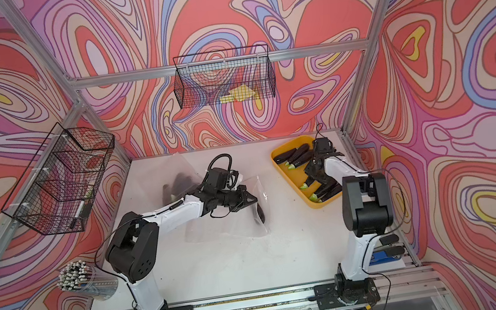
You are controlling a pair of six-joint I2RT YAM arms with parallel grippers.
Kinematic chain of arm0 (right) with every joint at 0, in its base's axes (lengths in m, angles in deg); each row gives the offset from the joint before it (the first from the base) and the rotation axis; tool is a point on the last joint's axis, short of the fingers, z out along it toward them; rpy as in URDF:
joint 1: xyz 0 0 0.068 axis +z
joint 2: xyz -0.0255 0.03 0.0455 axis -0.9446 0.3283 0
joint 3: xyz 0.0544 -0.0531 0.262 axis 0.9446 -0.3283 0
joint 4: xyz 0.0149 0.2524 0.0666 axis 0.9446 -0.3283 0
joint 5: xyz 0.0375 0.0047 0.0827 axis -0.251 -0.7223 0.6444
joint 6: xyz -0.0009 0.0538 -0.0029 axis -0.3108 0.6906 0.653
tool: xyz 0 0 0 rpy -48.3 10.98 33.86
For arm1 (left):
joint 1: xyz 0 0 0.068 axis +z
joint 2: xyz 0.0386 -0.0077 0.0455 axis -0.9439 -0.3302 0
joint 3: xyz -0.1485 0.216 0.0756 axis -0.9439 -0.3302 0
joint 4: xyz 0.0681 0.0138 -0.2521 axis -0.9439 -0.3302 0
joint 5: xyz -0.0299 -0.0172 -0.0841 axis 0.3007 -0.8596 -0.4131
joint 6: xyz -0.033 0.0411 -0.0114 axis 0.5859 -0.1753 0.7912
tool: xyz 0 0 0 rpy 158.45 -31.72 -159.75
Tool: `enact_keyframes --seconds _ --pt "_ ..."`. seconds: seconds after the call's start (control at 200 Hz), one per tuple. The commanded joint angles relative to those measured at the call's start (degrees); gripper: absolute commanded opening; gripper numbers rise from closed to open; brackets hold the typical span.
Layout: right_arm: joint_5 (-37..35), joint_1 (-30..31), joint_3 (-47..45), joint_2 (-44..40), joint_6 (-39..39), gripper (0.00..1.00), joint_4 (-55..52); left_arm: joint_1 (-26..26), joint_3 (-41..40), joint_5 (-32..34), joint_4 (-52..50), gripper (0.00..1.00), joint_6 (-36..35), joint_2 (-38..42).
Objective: Place the eggplant in a zip-top bag and seal the zipper
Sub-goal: Pick up the eggplant from the basket, then place the eggplant in the zipper food storage bag.
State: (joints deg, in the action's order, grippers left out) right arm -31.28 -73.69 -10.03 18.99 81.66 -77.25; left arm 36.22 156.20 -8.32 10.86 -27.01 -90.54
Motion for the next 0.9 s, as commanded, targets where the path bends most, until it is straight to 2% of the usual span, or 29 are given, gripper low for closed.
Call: enact_keyframes --seconds 0.0,0.115,0.18,0.265,0.376,0.626,0.891 --pt "0.73 1.39 -0.91 -7.08 -5.89 0.28 4.31 0.31 1.73 -1.18 -1.08 0.0 -0.42 -0.64" --pt "7.05 4.81 -6.43 -13.54 -8.77 0.27 13.34 0.31 1.73 -1.48 -0.59 0.0 0.46 -1.14" --pt "10.75 9.85 -10.39 -17.69 -9.93 0.27 19.87 0.31 1.82 -1.84 0.23 0.0 1.51 -1.4" --pt "11.59 17.23 -15.1 -22.32 -12.58 0.27 25.54 0.35 1.99 -1.91 0.71 0.0 2.37 -1.42" --pt "15.31 20.72 -23.1 -26.49 -10.51 0.26 34.91 0.39 1.82 -1.77 0.96 0.0 3.2 -1.28" --pt "13.99 25.39 -40.31 -31.54 -7.95 0.25 52.57 1.8 -1.77 -6.01 10.79 0.0 12.1 -1.04" --pt "10.48 30.35 -43.82 -27.85 -10.88 0.24 59.98 1.8 -2.48 -7.0 11.35 0.0 13.81 0.54"
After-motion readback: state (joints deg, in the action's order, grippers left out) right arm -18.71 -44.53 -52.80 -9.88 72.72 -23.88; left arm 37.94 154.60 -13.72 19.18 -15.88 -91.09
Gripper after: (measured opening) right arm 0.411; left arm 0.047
